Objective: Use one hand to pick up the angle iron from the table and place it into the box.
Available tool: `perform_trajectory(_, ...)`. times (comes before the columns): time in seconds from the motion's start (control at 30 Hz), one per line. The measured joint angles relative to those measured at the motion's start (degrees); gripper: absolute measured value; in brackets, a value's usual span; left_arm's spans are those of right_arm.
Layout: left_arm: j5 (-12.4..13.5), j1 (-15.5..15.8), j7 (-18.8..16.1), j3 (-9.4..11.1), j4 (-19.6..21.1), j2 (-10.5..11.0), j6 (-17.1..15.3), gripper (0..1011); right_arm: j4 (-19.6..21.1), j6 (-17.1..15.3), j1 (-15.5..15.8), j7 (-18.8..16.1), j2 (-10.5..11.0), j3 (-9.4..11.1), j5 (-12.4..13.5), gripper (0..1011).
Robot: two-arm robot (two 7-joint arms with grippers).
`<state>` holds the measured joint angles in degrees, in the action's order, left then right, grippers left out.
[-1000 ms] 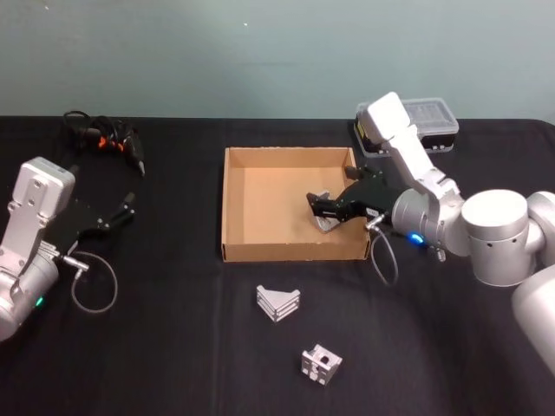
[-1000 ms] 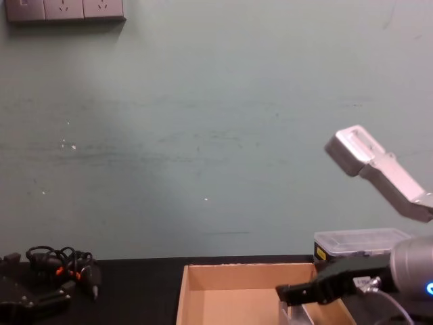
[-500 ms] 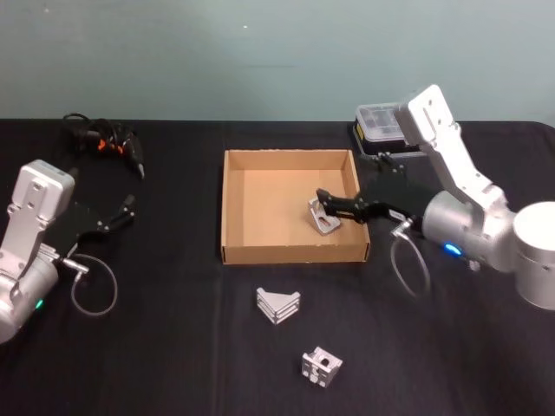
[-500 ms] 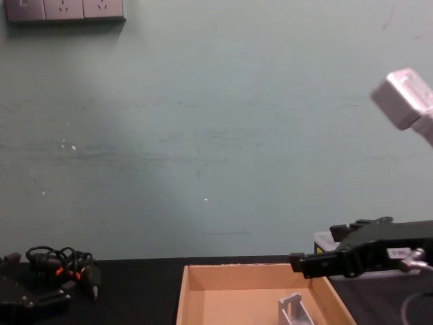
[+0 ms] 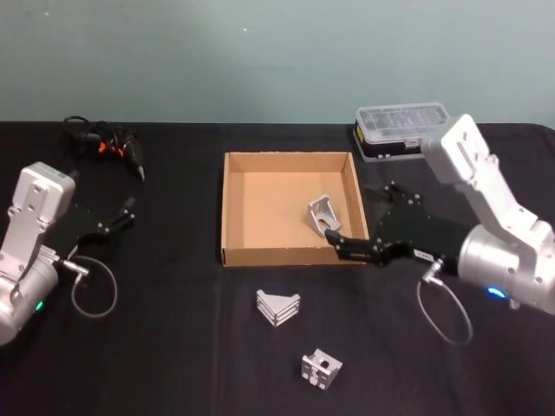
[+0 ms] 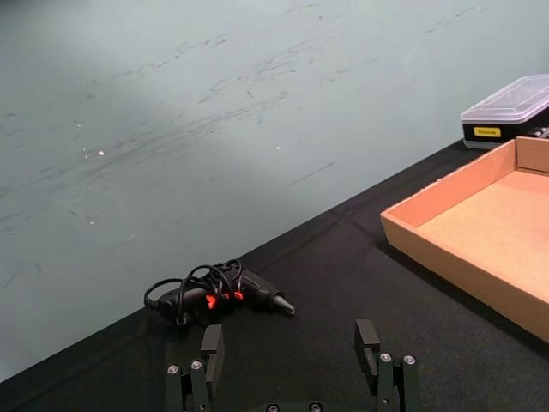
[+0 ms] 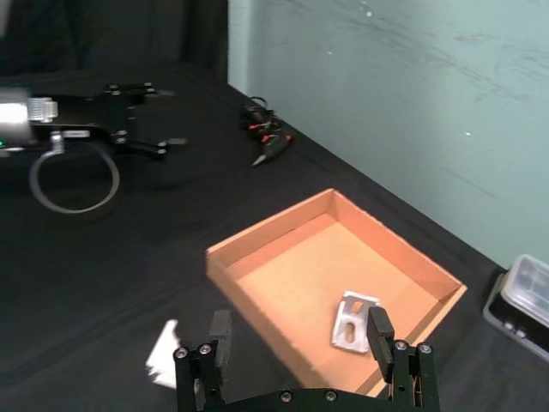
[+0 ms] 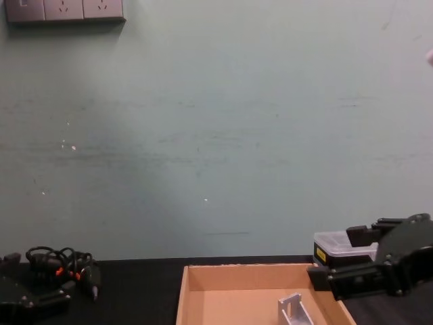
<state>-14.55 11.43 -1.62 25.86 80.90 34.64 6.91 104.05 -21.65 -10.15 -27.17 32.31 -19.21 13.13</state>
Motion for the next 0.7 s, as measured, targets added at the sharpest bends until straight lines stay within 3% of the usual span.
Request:
perform_trajectory(0.1,0.0,0.0,0.0,0.0,0.0,0.0,0.0,1000,2.79,-0.48,1.7,-0.66,1.93,0.47,1.39,1000)
perform_trajectory(0.37,0.0,0.0,0.0,0.0,0.0,0.0,0.0,1000,6.6,-1.58,4.34,-1.78,4.67,0.82,4.29,1000)
perform_trajectory(0.7,0.0,0.0,0.0,0.0,0.0,0.0,0.0,1000,7.45,-5.0,5.91,-4.5,7.7,-1.84,7.23,1000)
